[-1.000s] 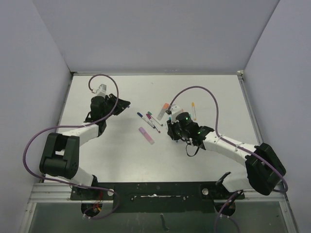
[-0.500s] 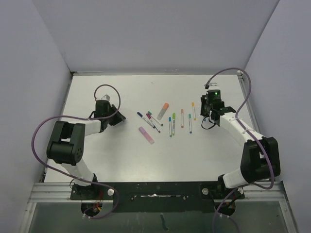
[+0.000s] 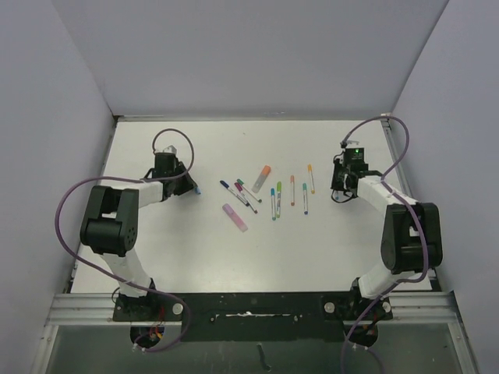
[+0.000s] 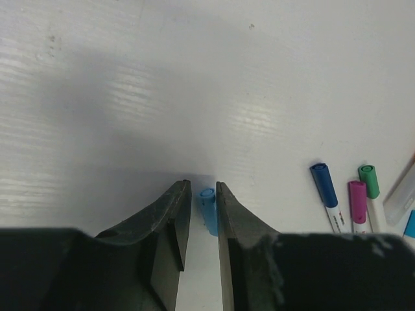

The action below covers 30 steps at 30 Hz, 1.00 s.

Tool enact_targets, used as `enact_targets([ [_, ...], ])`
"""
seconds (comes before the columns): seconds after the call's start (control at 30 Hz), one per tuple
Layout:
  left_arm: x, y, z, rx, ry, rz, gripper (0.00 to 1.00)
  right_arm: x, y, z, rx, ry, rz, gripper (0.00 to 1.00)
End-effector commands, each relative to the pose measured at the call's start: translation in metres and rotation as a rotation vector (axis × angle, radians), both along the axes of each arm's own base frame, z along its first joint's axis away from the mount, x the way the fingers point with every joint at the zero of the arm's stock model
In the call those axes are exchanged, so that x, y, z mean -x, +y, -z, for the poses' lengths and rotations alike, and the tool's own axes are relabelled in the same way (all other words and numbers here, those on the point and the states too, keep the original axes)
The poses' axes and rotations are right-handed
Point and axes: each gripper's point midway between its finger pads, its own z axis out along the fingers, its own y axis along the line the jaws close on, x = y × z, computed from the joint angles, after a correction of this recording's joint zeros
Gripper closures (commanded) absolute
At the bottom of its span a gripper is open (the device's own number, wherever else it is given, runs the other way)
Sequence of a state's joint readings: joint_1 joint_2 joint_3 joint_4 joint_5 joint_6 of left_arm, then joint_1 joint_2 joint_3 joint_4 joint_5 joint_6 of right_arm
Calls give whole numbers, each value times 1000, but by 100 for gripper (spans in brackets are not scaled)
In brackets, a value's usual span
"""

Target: Open the pen caps

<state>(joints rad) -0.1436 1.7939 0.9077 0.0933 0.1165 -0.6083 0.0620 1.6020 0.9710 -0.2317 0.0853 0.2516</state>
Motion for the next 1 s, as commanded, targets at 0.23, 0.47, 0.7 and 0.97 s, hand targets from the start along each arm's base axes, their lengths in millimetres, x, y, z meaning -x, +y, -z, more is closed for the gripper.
enact_targets([
  [0.23, -15, 13, -26, -84, -49, 24, 48, -23, -1, -6, -24, -46, 13, 100],
  [0.47, -10, 7, -79, -58, -189, 56, 4, -32, -2, 8, -35, -14, 16, 100],
  [0.7, 14, -2, -121, -9, -303, 83, 2, -45, 1, 17, -45, 7, 7, 100],
  [0.97, 44, -9, -130, 62, -349, 97, 2, -54, 3, 27, -48, 34, 2, 90],
])
